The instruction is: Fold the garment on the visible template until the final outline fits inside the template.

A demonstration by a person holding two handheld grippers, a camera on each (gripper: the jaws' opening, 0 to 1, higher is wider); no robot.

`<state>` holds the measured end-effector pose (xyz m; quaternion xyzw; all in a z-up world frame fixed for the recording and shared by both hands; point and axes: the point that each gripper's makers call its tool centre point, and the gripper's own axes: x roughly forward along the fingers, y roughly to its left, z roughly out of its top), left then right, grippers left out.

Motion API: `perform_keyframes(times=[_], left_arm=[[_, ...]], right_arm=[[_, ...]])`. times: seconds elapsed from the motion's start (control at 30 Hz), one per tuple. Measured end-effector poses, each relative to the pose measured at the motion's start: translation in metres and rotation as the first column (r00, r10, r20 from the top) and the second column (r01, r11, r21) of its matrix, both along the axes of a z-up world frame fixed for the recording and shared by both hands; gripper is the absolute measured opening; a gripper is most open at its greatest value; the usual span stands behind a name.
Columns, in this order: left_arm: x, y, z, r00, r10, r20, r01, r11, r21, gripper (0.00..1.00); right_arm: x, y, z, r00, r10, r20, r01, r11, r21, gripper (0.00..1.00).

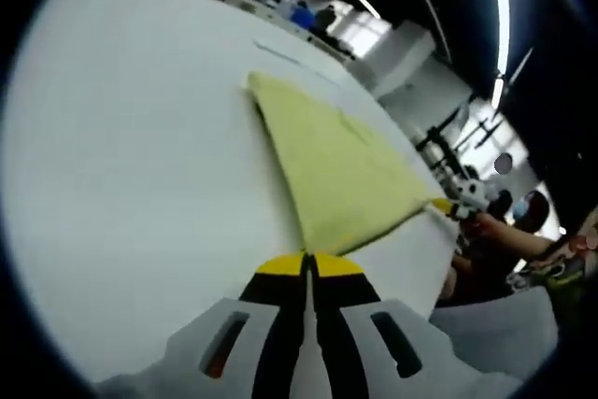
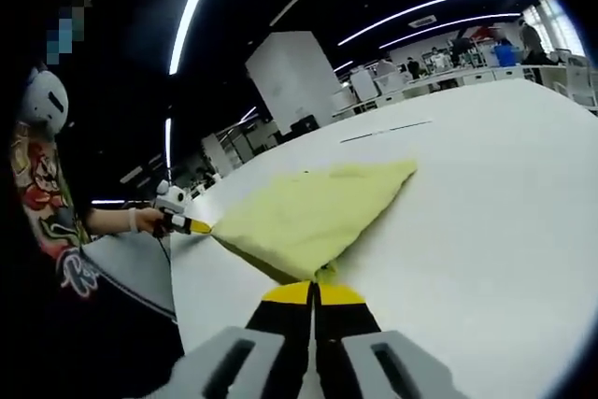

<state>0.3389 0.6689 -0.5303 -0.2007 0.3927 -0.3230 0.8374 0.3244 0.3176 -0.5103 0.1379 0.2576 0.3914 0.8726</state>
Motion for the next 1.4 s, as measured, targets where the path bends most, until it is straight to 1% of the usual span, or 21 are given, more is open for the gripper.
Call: perform_keyframes(times=[0.2, 0.27, 0.33, 0.37, 0.4, 0.43, 0.47, 0.53, 0.57, 0.63, 0.67, 0.73, 0.83, 0.87, 0.93, 0.97, 1.03, 1.13, 1.2, 1.27, 1.4], left_arm=[[0.0, 0.0, 0.003, 1.0, -0.019, 0.015, 0.019, 1.0, 0.016, 0.0], [-0.002, 0.003, 0.005, 0.999, -0.028, 0.023, 0.027, 0.999, 0.029, 0.0], [-0.003, 0.01, 0.008, 0.999, -0.028, 0.041, 0.025, 0.998, 0.062, 0.11], [-0.003, 0.013, 0.01, 0.998, -0.021, 0.052, 0.017, 0.997, 0.07, 0.19], [-0.002, 0.015, 0.014, 0.997, -0.022, 0.076, 0.016, 0.997, 0.075, 0.27], [0.001, 0.019, 0.02, 0.994, -0.019, 0.107, 0.01, 0.997, 0.081, 0.31], [0.002, 0.021, 0.023, 0.992, -0.015, 0.122, 0.005, 0.996, 0.085, 0.34], [0.006, 0.024, 0.034, 0.985, -0.008, 0.172, -0.006, 0.997, 0.082, 0.38], [0.009, 0.025, 0.039, 0.98, -0.004, 0.197, -0.012, 0.997, 0.081, 0.43], [0.011, 0.025, 0.047, 0.971, -0.008, 0.239, -0.014, 0.996, 0.088, 0.57], [0.012, 0.025, 0.05, 0.963, -0.023, 0.267, -0.009, 0.993, 0.117, 0.67], [0.012, 0.024, 0.053, 0.957, -0.035, 0.289, -0.008, 0.989, 0.145, 0.8], [0.012, 0.023, 0.053, 0.947, -0.045, 0.319, -0.018, 0.981, 0.194, 0.95], [0.01, 0.025, 0.05, 0.943, -0.075, 0.324, -0.007, 0.97, 0.243, 0.97], [0.009, 0.021, 0.049, 0.935, -0.093, 0.344, -0.001, 0.965, 0.262, 0.99], [0.008, 0.019, 0.047, 0.938, -0.087, 0.336, -0.001, 0.967, 0.253, 0.99], [0.004, 0.016, 0.043, 0.94, -0.083, 0.331, 0.003, 0.972, 0.237, 0.99], [0.003, 0.014, 0.043, 0.945, -0.069, 0.32, -0.003, 0.976, 0.219, 0.99], [0.003, 0.014, 0.047, 0.938, -0.069, 0.339, -0.005, 0.977, 0.212, 0.99], [0.002, 0.016, 0.047, 0.941, -0.051, 0.335, -0.017, 0.981, 0.196, 0.99], [-0.002, 0.017, 0.046, 0.943, -0.052, 0.328, -0.017, 0.979, 0.204, 0.99]], right_arm=[[0.001, 0.0, 0.004, 1.0, -0.001, 0.01, 0.001, 1.0, -0.004, 0.0], [0.001, -0.002, 0.007, 1.0, -0.017, 0.004, 0.017, 1.0, 0.002, 0.0], [0.003, -0.008, 0.014, 0.999, -0.04, 0.031, 0.04, 0.999, 0.007, 0.0], [0.004, -0.013, 0.017, 0.998, -0.065, 0.022, 0.065, 0.998, 0.002, 0.01], [0.003, -0.014, 0.02, 0.998, -0.063, 0.027, 0.064, 0.998, 0.0, 0.01], [0.003, -0.017, 0.023, 0.997, -0.068, 0.04, 0.068, 0.998, -0.006, 0.01], [0.004, -0.02, 0.025, 0.996, -0.076, 0.052, 0.077, 0.997, -0.013, 0.03], [0.003, -0.024, 0.03, 0.995, -0.091, 0.045, 0.092, 0.995, -0.026, 0.11], [0.003, -0.025, 0.032, 0.994, -0.095, 0.052, 0.096, 0.995, -0.033, 0.16], [0.004, -0.027, 0.037, 0.992, -0.109, 0.06, 0.112, 0.993, -0.043, 0.24], [0.003, -0.029, 0.039, 0.991, -0.118, 0.066, 0.122, 0.992, -0.044, 0.29], [0.002, -0.026, 0.044, 0.989, -0.13, 0.074, 0.133, 0.99, -0.042, 0.39], [-0.001, -0.025, 0.046, 0.984, -0.162, 0.075, 0.167, 0.984, -0.057, 0.61], [-0.001, -0.026, 0.044, 0.982, -0.169, 0.079, 0.175, 0.982, -0.065, 0.69], [-0.003, -0.027, 0.04, 0.98, -0.182, 0.078, 0.189, 0.978, -0.092, 0.79], [-0.004, -0.027, 0.04, 0.978, -0.19, 0.09, 0.198, 0.975, -0.101, 0.87], [-0.008, -0.027, 0.033, 0.977, -0.197, 0.08, 0.206, 0.969, -0.132, 0.98], [-0.012, -0.026, 0.031, 0.98, -0.185, 0.078, 0.195, 0.97, -0.145, 1.0], [-0.014, -0.024, 0.031, 0.981, -0.18, 0.075, 0.189, 0.972, -0.142, 1.0], [-0.015, -0.023, 0.031, 0.981, -0.177, 0.077, 0.187, 0.971, -0.147, 1.0], [-0.014, -0.014, 0.031, 0.983, -0.169, 0.072, 0.177, 0.975, -0.134, 1.0]])
